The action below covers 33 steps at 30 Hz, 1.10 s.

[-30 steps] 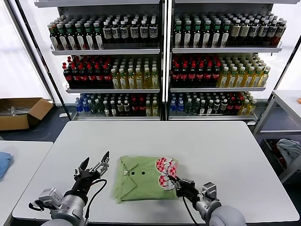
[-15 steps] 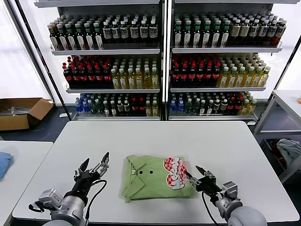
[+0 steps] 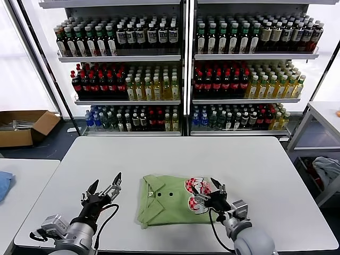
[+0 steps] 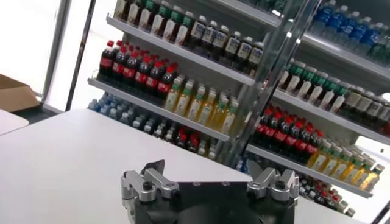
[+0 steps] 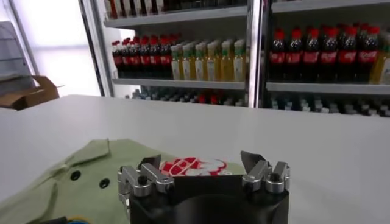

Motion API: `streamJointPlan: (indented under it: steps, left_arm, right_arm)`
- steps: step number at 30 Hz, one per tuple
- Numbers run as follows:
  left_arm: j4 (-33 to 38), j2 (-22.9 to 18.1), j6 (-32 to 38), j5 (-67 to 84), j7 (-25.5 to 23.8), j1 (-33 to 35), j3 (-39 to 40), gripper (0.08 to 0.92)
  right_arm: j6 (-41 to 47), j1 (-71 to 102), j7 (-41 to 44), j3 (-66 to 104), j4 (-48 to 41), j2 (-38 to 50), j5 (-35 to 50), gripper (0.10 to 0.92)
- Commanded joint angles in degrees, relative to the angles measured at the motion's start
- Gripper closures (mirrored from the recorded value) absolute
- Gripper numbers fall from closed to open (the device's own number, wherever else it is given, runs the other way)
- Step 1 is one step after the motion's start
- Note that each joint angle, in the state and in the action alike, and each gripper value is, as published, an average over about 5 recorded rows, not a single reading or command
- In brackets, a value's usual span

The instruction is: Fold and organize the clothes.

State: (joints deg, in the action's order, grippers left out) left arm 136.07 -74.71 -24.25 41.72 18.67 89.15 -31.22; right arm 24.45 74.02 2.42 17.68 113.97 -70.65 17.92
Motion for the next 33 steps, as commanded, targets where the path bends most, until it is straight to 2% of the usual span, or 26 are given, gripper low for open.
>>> streamJointPlan:
  steps: [1, 7, 16, 21, 25, 33]
  left_arm:
    - [-0.58, -0.08, 0.10, -0.11, -0.10, -0.05, 0.07, 0.177]
    - [-1.09, -0.10, 0.15, -0.22, -0.19, -0.45, 0.41, 0.177]
    - [-0.98, 0.15, 0.16, -0.17, -0.23, -0.64, 0.43, 0.177]
    - [-0.93, -0.09, 0.16, -0.21, -0.23, -0.64, 0.54, 0.177]
    - [-0.63, -0.25, 0.21, -0.24, -0.29, -0.15, 0.23, 0.177]
    - [-0.79, -0.99, 0.35, -0.59, -0.51, -0.17, 0.47, 0.177]
  right_arm:
    - [3.54, -4.67, -3.77, -5.83, -10.39, -4.70, -1.36, 0.203]
    - [7.44, -3.77, -3.58, -5.41, -8.83, -3.68, 0.49, 0.203]
    - [3.85, -5.21, -4.90, -6.44, 1.66, -4.11, -0.05, 0.203]
    - [3.17, -6.24, -4.85, -10.78, -3.35, -6.17, -3.55, 0.203]
    - [5.67, -5.74, -8.08, -11.84, -7.65, -7.95, -5.67, 0.203]
    - [8.71, -3.15, -11.09, -11.34, -6.35, -6.55, -6.18, 0.203]
